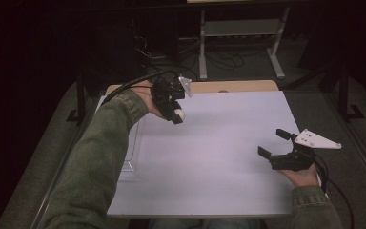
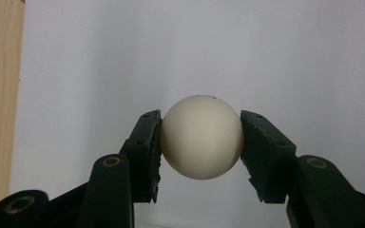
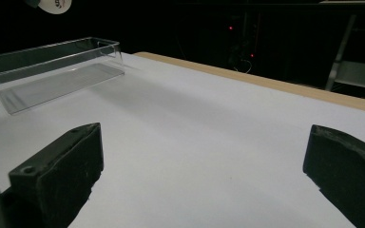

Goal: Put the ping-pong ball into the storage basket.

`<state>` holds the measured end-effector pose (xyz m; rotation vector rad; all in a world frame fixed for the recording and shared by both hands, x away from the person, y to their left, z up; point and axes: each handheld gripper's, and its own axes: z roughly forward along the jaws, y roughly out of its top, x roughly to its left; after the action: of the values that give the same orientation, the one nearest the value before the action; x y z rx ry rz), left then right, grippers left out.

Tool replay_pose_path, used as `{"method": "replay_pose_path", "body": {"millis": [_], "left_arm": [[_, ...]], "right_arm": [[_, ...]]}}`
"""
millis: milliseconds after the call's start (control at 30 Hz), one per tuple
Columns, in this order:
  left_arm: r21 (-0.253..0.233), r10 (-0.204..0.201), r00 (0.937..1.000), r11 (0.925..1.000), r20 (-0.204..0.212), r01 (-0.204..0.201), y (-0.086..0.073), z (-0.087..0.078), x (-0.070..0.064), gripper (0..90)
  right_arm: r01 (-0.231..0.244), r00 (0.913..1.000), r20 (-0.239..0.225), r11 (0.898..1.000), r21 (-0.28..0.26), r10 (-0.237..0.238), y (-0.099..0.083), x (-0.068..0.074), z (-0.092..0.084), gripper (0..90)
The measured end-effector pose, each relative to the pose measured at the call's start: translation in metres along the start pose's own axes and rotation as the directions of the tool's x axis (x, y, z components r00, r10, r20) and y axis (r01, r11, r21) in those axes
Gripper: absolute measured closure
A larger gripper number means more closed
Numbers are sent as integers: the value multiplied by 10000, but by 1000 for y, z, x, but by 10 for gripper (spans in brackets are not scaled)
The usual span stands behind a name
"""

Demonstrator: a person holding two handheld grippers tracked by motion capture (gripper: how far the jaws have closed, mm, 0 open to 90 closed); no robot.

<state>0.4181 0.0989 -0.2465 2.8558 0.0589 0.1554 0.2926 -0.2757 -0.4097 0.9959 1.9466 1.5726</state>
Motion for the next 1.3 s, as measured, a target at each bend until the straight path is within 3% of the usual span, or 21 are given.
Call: {"method": "replay_pose_path", "body": {"millis": [733, 1300], "left_arm": [[608, -484, 9984, 9969, -287, 501, -46, -21, -5, 514], [1202, -754, 9967, 9896, -305, 785, -70, -30, -10, 514]], "right_arm": [[27, 10000, -12, 10000, 35, -27, 0, 1, 1, 0], [25, 10000, 0, 10000, 24, -25, 0, 1, 1, 0]]}}
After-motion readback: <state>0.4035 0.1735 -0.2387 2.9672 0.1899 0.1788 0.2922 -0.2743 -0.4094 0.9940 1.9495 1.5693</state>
